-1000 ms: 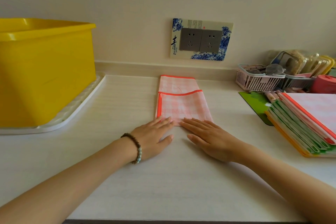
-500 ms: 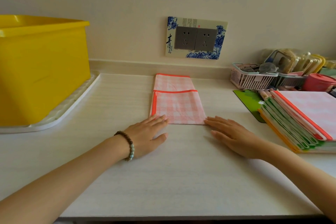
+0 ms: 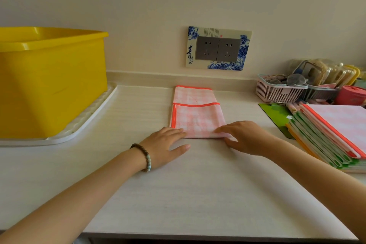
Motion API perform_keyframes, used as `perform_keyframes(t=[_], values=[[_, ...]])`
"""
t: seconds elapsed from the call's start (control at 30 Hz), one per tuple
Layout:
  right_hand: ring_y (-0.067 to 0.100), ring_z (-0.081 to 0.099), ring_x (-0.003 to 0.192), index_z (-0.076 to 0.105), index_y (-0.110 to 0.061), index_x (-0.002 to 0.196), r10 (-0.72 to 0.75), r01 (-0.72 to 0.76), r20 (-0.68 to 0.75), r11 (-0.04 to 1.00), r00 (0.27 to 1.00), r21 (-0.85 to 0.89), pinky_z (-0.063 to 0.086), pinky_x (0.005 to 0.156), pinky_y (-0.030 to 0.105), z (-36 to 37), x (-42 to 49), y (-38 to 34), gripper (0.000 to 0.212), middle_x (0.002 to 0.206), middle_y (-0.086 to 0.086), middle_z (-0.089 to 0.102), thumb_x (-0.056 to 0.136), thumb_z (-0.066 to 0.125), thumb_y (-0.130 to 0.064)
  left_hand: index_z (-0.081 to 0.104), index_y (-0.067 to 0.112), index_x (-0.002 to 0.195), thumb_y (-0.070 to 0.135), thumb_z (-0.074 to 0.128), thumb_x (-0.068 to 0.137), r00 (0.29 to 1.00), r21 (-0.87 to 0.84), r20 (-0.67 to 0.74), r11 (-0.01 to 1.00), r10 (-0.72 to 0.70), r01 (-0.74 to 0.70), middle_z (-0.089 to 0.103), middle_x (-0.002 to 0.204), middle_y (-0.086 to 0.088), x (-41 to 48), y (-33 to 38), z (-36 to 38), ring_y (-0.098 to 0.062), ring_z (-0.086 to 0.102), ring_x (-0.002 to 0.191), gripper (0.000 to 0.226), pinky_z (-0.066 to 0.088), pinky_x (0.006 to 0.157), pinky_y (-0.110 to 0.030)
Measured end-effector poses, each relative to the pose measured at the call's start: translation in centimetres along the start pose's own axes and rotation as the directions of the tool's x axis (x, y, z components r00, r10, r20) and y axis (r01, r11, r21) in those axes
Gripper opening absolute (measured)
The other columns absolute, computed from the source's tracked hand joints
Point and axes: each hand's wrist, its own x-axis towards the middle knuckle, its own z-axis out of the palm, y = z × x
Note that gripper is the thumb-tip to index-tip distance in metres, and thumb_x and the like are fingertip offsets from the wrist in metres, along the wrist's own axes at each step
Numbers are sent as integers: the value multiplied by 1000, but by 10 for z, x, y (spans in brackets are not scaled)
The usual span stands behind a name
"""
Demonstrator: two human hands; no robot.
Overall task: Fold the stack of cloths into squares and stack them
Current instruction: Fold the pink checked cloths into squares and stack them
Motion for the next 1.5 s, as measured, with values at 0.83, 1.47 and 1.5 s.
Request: perform_keyframes(t=[0.83, 1.47, 1.5], values=[[-9, 6, 141, 9, -62, 137, -196, 207, -68, 938, 978, 277, 9, 116, 17, 14, -84, -8, 59, 151, -30, 13, 83, 33, -63, 63, 31, 118, 10, 34, 76, 796, 428, -21, 724, 605, -540, 72, 97, 7, -43, -6, -6, -8, 69, 84, 56, 54, 64, -17], [13, 59, 72, 65, -27, 74, 212, 4, -221, 714, 952, 700, 47, 72, 33, 21, -44, -10, 69, 75, -9, 67, 64, 37, -88, 70, 23, 86, 44, 55, 88, 990, -145, -125, 988, -64, 46, 69, 93, -4, -19, -5, -17, -18, 62, 86, 26, 40, 70, -17], [13, 55, 63, 63, -26, 68, 260, -28, -212, 691, 942, 722, 47, 65, 35, 21, -37, -9, 62, 64, -10, 64, 67, 40, -84, 69, 13, 85, 43, 58, 88, 978, -160, -180, 984, -108, 79, 68, 86, 0, -16, -7, -16, -15, 62, 81, 32, 43, 70, -20]])
